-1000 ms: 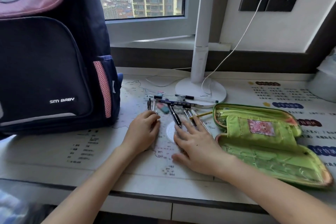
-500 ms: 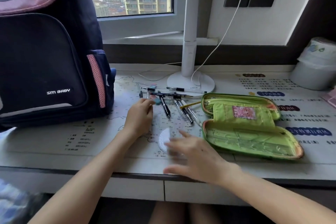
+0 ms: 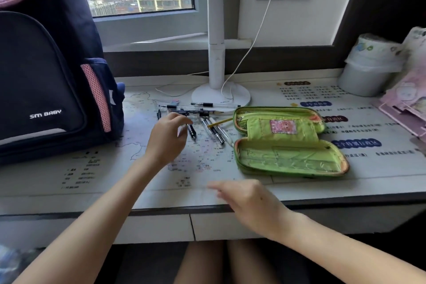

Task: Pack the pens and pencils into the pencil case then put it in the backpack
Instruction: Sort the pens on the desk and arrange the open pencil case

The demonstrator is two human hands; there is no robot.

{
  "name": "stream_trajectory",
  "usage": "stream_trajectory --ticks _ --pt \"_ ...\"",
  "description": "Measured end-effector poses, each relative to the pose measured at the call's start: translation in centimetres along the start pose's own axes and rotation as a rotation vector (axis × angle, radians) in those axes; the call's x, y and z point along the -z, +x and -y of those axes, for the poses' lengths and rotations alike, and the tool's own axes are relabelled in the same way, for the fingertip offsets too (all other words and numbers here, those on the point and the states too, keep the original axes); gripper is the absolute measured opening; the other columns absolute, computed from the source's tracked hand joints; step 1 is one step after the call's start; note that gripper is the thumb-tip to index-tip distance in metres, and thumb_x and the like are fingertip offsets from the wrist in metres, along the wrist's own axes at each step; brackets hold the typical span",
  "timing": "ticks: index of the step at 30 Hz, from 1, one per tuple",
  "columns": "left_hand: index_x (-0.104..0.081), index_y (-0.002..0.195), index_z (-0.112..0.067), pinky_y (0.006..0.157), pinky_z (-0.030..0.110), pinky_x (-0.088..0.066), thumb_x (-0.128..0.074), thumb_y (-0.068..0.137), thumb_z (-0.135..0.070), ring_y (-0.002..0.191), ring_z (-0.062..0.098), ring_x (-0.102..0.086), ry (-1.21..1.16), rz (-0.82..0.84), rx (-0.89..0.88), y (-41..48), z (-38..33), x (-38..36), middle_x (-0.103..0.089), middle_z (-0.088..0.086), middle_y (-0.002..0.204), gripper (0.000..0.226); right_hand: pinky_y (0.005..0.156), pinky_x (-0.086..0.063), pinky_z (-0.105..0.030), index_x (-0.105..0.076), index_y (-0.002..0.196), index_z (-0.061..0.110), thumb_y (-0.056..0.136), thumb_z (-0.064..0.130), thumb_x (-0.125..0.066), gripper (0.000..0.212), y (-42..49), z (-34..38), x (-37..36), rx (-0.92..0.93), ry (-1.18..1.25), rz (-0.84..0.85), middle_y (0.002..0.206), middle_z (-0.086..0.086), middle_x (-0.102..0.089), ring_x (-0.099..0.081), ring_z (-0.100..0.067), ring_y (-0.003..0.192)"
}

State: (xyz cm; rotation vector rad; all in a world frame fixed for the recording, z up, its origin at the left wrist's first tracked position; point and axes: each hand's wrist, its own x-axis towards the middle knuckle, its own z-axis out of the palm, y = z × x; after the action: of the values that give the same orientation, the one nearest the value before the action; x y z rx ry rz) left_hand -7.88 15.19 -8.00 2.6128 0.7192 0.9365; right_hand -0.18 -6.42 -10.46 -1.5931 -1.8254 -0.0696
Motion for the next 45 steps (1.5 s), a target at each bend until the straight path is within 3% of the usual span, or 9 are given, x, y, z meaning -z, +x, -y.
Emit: stream_trajectory --ticks 5,11,15,20,26,30,33,36,45 --pt "-0.07 0.097 -0.013 0.082 0.038 -0.044 -0.057 0.084 -0.001 0.096 0.031 -0.058 -0.007 0.018 -0.143 0.1 -2.1 -1.3 -0.067 0.009 0.102 0.022 0.089 -0.049 -0.031 -0.069 0.098 0.018 0.09 0.035 -0.05 0.027 -1.1 -4.9 8.2 -0.298 0.03 -0.423 0.087 0.009 -0.067 -0.062 -0.01 0.087" --pt "-0.071 0.093 -0.013 0.085 0.039 -0.045 -0.056 0.084 0.0 0.1 0.029 -0.056 -0.037 0.022 -0.054 0.9 -1.8 -2.0 -0.066 0.008 0.104 0.022 0.098 -0.041 -0.027 -0.071 0.096 0.026 0.078 0.037 -0.06 0.024 -1.9 -8.3 8.2 -0.389 0.108 -0.246 0.09 0.014 -0.067 -0.055 -0.006 0.088" --pt "-0.072 0.089 -0.011 0.079 0.033 -0.044 -0.054 0.083 0.001 0.097 0.028 -0.057 -0.046 0.012 0.091 1.0 0.6 -1.5 -0.065 0.008 0.104 0.023 0.091 -0.046 -0.036 -0.074 0.095 0.026 0.078 0.013 -0.071 0.022 -0.7 -9.3 8.1 -0.351 -0.072 0.104 0.096 0.017 -0.07 -0.053 -0.004 0.093" --pt "-0.071 0.093 -0.009 0.071 0.028 -0.04 -0.051 0.083 0.002 0.092 0.029 -0.06 -0.005 0.016 0.226 1.7 3.4 -0.6 -0.066 0.009 0.106 0.025 0.109 -0.03 -0.038 -0.071 0.098 0.036 0.082 -0.003 -0.053 0.046 1.7 -9.3 9.4 -0.452 -0.24 0.432 0.108 0.025 -0.064 -0.048 0.001 0.102" --pt "-0.061 0.115 -0.005 0.079 0.035 -0.043 -0.045 0.089 -0.001 0.101 0.032 -0.057 0.107 0.016 0.276 5.5 7.0 -0.9 -0.062 0.013 0.116 0.031 0.087 -0.048 -0.032 -0.071 0.102 0.026 0.078 -0.008 -0.048 0.048 7.3 -7.9 8.4 -0.394 -0.155 0.212 0.099 0.012 -0.069 -0.058 -0.007 0.096" --pt "-0.054 0.125 -0.008 0.086 0.039 -0.043 -0.037 0.088 0.0 0.11 0.033 -0.052 0.17 0.078 0.375 10.1 9.8 -1.8 -0.058 0.015 0.122 0.041 0.078 -0.04 -0.022 -0.071 0.105 0.026 0.081 -0.005 -0.048 0.045 10.5 -7.8 5.6 -0.29 -0.19 0.259 0.103 0.01 -0.069 -0.055 -0.005 0.093" --pt "-0.052 0.119 -0.005 0.087 0.042 -0.043 -0.033 0.095 -0.029 0.109 0.038 -0.051 0.136 0.093 0.625 13.1 11.4 -2.6 -0.057 0.02 0.12 0.039 0.07 -0.031 -0.011 -0.071 0.106 0.025 0.083 -0.004 -0.049 0.043 11.9 -8.2 4.0 -0.242 -0.195 0.249 0.101 0.009 -0.07 -0.046 0.002 0.085" --pt "-0.052 0.117 -0.005 0.091 0.038 -0.044 -0.05 0.081 -0.056 0.113 0.036 -0.051 0.167 0.215 0.818 15.0 12.0 -3.1 -0.057 0.018 0.12 0.063 0.073 -0.036 -0.015 -0.071 0.105 0.025 0.085 -0.001 -0.051 0.038 12.2 -8.7 3.2 -0.225 -0.186 0.24 0.1 0.01 -0.071 -0.049 0.0 0.085" --pt "-0.052 0.118 -0.001 0.092 0.031 -0.047 -0.074 0.07 -0.048 0.111 0.027 -0.057 -0.1 0.273 0.991 17.3 11.3 -2.7 -0.06 0.011 0.12 0.071 0.083 -0.046 -0.028 -0.073 0.1 0.026 0.085 0.007 -0.052 0.032 11.1 -10.3 3.1 -0.269 -0.151 0.223 0.099 0.013 -0.071 -0.058 -0.008 0.097"
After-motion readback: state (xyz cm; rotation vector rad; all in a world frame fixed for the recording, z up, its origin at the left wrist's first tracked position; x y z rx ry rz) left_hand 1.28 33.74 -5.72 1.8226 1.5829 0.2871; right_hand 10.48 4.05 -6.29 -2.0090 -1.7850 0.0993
